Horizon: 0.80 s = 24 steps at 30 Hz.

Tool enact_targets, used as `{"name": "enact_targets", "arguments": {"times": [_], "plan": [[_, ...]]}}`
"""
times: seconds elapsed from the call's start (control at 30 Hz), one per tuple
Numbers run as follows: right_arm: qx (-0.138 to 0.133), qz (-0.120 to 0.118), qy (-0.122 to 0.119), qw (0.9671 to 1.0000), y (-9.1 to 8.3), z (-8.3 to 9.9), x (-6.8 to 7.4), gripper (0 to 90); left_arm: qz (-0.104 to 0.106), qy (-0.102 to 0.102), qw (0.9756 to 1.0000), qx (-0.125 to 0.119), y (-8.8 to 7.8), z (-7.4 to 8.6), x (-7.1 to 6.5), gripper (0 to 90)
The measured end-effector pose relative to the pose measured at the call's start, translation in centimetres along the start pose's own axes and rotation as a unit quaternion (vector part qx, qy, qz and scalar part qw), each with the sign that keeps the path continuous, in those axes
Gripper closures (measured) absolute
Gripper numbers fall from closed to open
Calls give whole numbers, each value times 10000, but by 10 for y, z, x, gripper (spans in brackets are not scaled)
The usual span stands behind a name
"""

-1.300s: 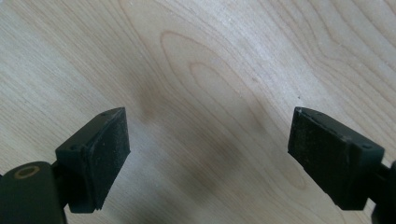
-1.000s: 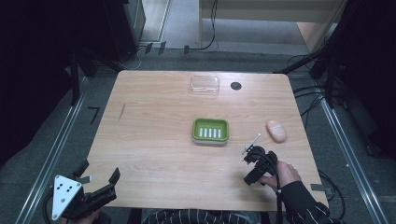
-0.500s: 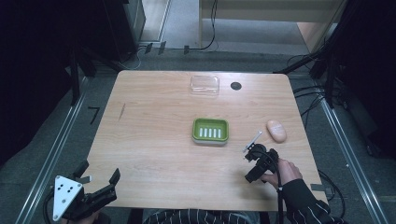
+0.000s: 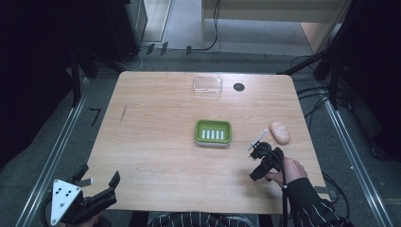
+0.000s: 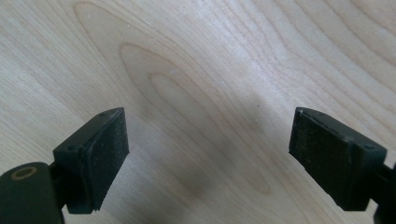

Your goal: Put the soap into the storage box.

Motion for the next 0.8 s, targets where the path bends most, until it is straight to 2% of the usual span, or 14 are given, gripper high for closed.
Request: {"name": "enact_targets", "arguments": {"times": [0.33, 0.5, 0.8], "plan": [[-61, 43, 162, 9998, -1, 0, -15, 123, -10, 0, 10000, 20, 1, 0, 0, 72], [-111, 163, 254, 9995, -3, -2, -23, 123, -12, 1, 10000, 30, 1, 0, 0, 72], [-103, 236, 330, 9991, -4, -5, -34, 121, -21, -1, 10000, 8, 0, 0, 0, 72]]}}
Point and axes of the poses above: each handheld gripper's, and its own axes: y roughly forward along the jaws, z roughly out of its underside, x roughly to its left, the point moved 8 cm from there along y, roughly forward along the jaws, and after that the axes turned 5 degrees about y, right-handed, at the moved point
